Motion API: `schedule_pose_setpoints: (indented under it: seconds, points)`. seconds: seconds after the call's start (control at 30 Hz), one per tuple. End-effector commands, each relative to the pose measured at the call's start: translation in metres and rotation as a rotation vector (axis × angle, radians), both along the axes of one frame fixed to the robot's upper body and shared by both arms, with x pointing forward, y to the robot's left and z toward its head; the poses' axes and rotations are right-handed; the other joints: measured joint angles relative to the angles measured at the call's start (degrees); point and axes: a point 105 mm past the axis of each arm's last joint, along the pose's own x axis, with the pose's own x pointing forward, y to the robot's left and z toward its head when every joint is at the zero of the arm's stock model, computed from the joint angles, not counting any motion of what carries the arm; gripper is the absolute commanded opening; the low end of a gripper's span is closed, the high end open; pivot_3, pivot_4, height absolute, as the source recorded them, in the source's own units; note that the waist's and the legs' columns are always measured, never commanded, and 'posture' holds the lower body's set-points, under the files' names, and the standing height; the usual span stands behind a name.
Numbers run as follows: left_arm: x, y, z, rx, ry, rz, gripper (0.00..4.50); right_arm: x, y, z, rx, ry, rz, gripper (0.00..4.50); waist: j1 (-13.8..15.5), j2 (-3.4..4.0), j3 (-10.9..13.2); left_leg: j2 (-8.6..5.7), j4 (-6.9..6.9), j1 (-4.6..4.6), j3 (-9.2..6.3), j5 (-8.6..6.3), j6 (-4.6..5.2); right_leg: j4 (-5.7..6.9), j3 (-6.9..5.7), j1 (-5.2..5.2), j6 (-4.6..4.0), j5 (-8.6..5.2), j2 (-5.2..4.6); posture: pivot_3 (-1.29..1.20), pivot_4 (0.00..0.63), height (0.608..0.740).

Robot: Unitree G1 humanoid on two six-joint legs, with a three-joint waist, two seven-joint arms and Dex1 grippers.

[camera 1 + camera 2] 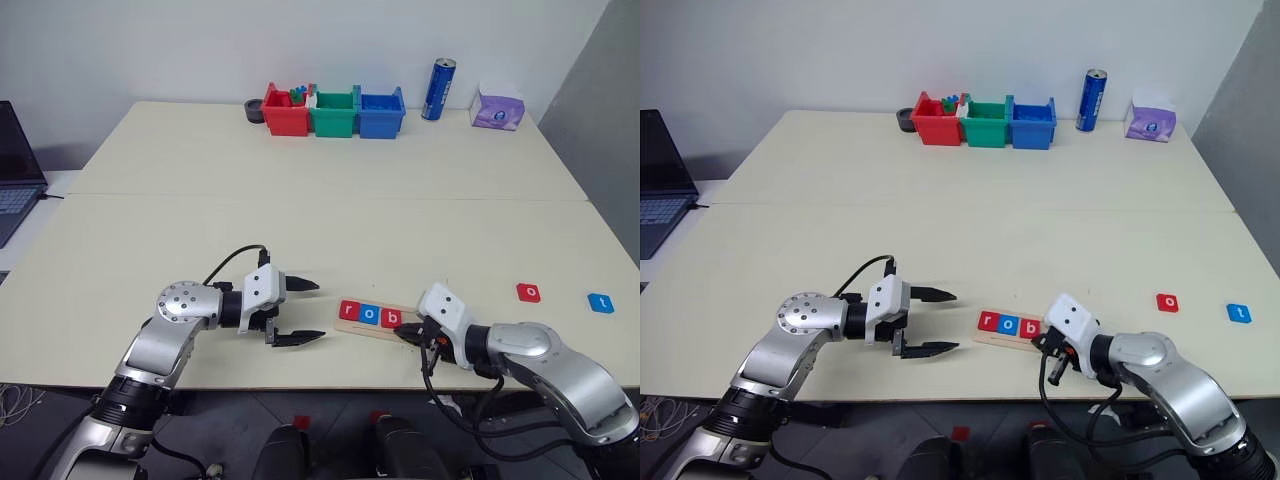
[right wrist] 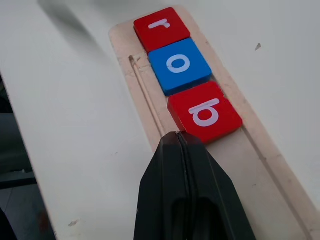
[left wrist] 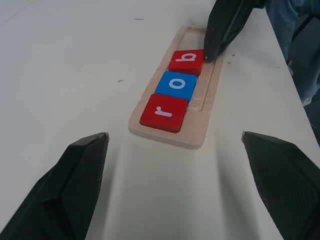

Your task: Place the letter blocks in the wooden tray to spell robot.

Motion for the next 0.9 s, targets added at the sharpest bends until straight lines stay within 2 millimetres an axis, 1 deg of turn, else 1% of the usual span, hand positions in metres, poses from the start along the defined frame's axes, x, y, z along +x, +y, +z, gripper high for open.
schedule_pose_setpoints:
  seconds: [0.03, 0.17, 0.27, 0.37, 0.4, 0.43, 0.5, 0.57, 0.77, 0.9]
  points:
    - [0.0, -0.002, 0.009, -0.002, -0.042, -0.012, 4.5, 0.003, 0.007, 0.01, 0.018, -0.047, 0.028, 0.02, 0.0, 0.0, 0.0, 0.0, 0.0, -0.01, 0.0, 0.0, 0.0, 0.0, 0.0, 0.0, 0.0, 0.0, 0.0, 0.0, 0.15, 0.74]
    - [0.0, -0.001, 0.007, 0.001, -0.039, -0.011, 4.5, 0.002, 0.009, 0.012, 0.026, -0.041, 0.039, 0.02, 0.01, 0.0, 0.0, 0.01, 0.0, -0.01, 0.0, 0.0, 0.0, 0.0, -0.01, 0.0, 0.0, 0.0, 0.0, 0.0, 0.15, 0.74]
    - [0.0, 0.0, 0.006, 0.002, -0.04, -0.011, 4.5, -0.001, 0.007, 0.019, 0.038, -0.047, 0.045, 0.02, 0.01, 0.0, 0.0, 0.01, 0.0, -0.01, -0.01, 0.0, 0.0, 0.0, 0.0, 0.0, 0.0, 0.0, 0.0, 0.0, 0.15, 0.74]
    - [-0.001, 0.001, 0.006, 0.002, -0.041, -0.01, 4.5, -0.013, 0.002, 0.025, 0.044, -0.021, 0.08, 0.02, 0.03, 0.0, 0.0, 0.01, 0.0, -0.01, -0.01, 0.0, 0.0, 0.0, -0.01, 0.0, 0.0, 0.0, -0.01, 0.0, 0.15, 0.74]
    - [-0.001, 0.001, 0.006, 0.001, -0.04, -0.009, 4.5, -0.018, -0.001, 0.024, 0.037, -0.002, 0.091, 0.02, 0.05, 0.0, 0.0, 0.01, 0.0, -0.02, -0.02, 0.0, 0.0, -0.01, -0.01, 0.0, 0.0, 0.0, -0.01, 0.0, 0.15, 0.74]
    - [-0.001, 0.001, 0.005, 0.001, -0.039, -0.01, 4.5, -0.024, -0.009, 0.018, 0.012, 0.028, 0.087, 0.02, 0.07, 0.0, 0.0, 0.01, 0.0, -0.03, -0.02, 0.0, 0.0, -0.02, -0.01, 0.0, 0.0, 0.0, -0.01, 0.0, 0.15, 0.74]
    - [-0.001, 0.001, 0.004, 0.0, -0.037, -0.011, 4.5, -0.03, -0.021, 0.008, -0.036, 0.055, 0.064, 0.02, 0.21, -0.03, -0.02, 0.01, -0.01, -0.06, -0.02, 0.0, 0.0, -0.04, -0.04, 0.0, 0.0, -0.01, -0.03, 0.0, 0.15, 0.74]
    - [-0.001, 0.0, 0.005, -0.002, -0.039, -0.014, 4.5, -0.029, -0.029, 0.003, -0.062, 0.055, 0.038, 0.02, 0.18, -0.03, -0.01, 0.0, 0.0, -0.06, -0.01, 0.0, 0.0, -0.04, -0.03, 0.0, 0.0, -0.01, -0.03, 0.0, 0.15, 0.74]
    - [0.001, -0.004, 0.009, -0.012, -0.046, -0.026, 4.5, -0.02, -0.044, -0.003, -0.122, 0.034, -0.01, 0.02, -0.04, -0.03, -0.01, -0.02, 0.02, 0.05, 0.02, 0.0, 0.0, 0.04, 0.01, 0.01, 0.01, 0.0, 0.02, 0.0, 0.15, 0.74]
    - [0.002, -0.005, 0.009, -0.014, -0.051, -0.029, 4.5, -0.015, -0.047, -0.004, -0.131, 0.017, -0.025, 0.02, 0.03, -0.04, -0.01, -0.01, 0.01, 0.01, 0.03, 0.0, 0.0, 0.0, -0.01, 0.01, 0.01, 0.0, 0.02, 0.0, 0.15, 0.74]
